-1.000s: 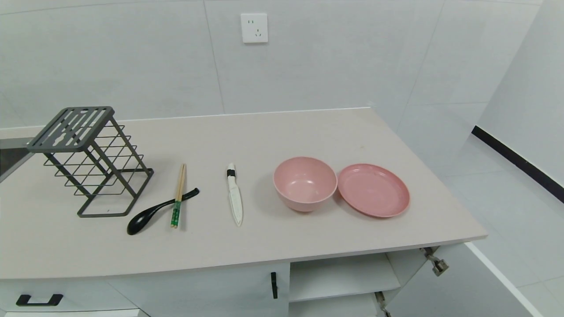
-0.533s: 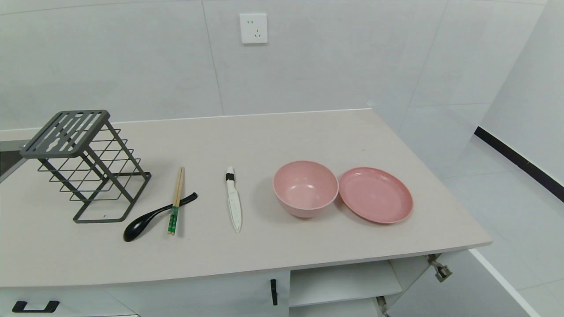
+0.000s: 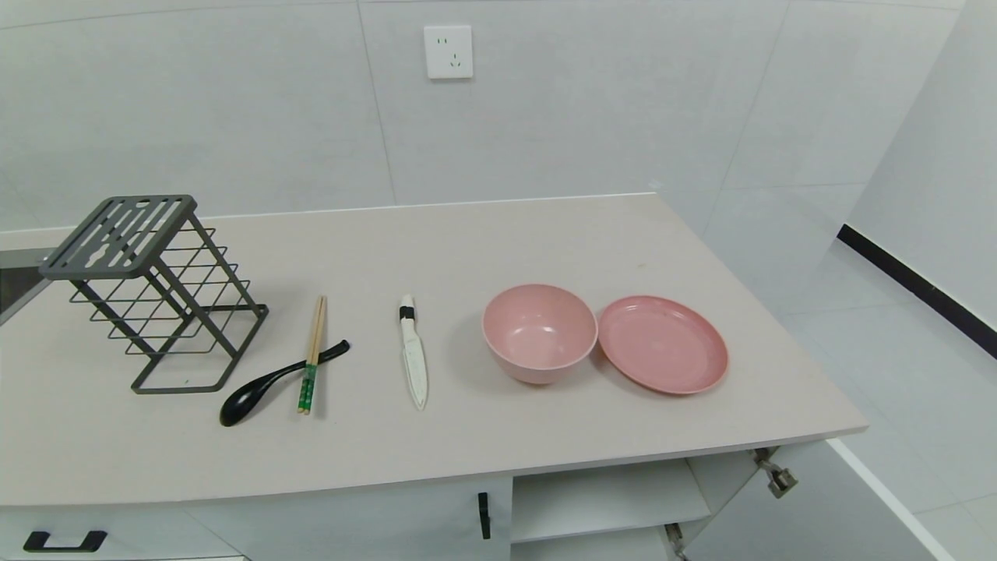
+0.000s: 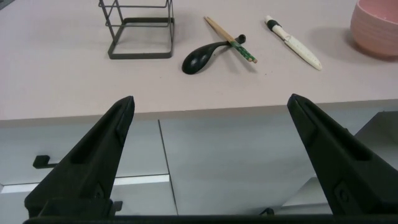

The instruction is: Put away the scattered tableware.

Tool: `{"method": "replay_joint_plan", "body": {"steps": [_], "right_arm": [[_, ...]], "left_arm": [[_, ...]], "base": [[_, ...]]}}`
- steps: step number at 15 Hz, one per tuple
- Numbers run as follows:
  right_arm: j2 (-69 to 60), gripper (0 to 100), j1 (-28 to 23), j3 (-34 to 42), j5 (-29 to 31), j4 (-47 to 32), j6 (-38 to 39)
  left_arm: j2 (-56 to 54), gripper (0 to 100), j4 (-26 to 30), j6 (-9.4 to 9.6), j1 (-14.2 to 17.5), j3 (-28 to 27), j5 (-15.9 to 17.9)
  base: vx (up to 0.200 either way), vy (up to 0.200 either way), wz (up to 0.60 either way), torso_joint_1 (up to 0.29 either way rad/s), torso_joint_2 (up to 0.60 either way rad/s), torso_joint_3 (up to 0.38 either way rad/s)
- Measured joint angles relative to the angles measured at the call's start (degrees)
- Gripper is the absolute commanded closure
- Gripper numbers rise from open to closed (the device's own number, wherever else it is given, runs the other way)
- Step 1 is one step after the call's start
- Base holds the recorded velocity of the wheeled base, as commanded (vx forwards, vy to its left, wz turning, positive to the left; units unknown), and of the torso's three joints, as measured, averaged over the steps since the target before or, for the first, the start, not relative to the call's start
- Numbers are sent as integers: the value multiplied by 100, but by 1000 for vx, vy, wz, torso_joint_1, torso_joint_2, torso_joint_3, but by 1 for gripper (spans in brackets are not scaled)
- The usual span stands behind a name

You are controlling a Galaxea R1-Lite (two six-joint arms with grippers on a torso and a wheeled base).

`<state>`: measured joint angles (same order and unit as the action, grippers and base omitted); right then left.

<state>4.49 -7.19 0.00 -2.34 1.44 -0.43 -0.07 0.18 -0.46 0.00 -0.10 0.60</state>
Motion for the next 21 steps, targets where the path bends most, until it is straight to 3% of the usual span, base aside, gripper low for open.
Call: {"method": "replay_joint_plan", "body": {"steps": [2, 4, 11, 21], "right_arm": [[0, 0, -2, 0, -176, 925, -30], [69, 0, -7, -84, -1054, 1881, -134], [2042, 0, 508, -1301, -2286, 1905, 254], [4857, 0, 859, -2077, -2349, 2037, 165]], "left_arm": [[0, 0, 0, 4, 0, 0, 0], [0, 0, 0, 0, 0, 0, 0], [0, 0, 0, 2, 0, 0, 2], [0, 0, 0, 2, 0, 0, 2]], "base": [[0, 0, 0, 0, 0, 0], [0, 0, 0, 0, 0, 0], [0, 0, 0, 0, 0, 0], [0, 0, 0, 0, 0, 0]]}}
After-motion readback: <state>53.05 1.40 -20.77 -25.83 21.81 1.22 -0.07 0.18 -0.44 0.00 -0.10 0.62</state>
